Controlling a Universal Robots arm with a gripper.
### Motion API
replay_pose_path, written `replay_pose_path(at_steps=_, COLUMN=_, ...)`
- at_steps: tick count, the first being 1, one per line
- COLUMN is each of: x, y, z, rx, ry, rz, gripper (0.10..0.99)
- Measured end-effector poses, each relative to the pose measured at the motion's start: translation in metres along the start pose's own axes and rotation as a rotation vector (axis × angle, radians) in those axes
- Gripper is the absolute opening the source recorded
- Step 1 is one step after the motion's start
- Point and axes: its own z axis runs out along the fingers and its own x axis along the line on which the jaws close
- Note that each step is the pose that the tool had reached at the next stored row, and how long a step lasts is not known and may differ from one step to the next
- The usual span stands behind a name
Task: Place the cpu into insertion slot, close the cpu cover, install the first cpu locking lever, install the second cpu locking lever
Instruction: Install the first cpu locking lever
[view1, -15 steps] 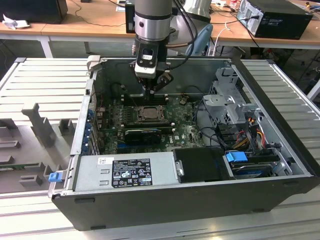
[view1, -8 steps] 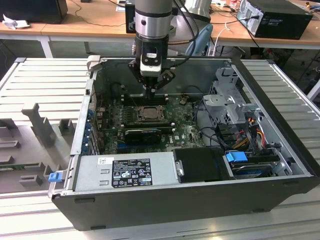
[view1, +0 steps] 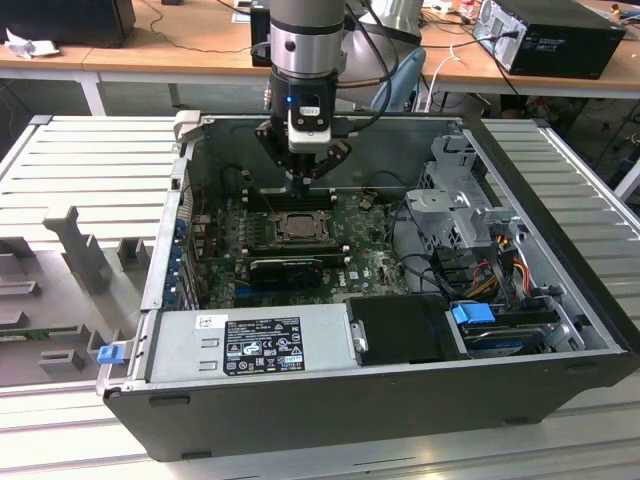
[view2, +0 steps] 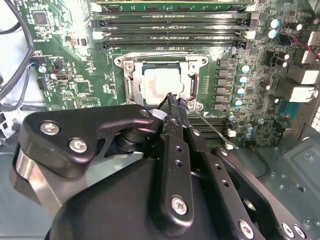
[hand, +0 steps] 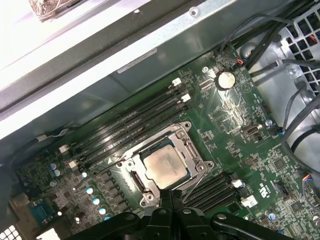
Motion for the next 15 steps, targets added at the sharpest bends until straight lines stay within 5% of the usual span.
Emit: replay_pose_path(at_steps=15, x=0.0, y=0.0, z=0.0, rx=0.001, ry=-0.0027, rz=-0.081, gripper=0.106)
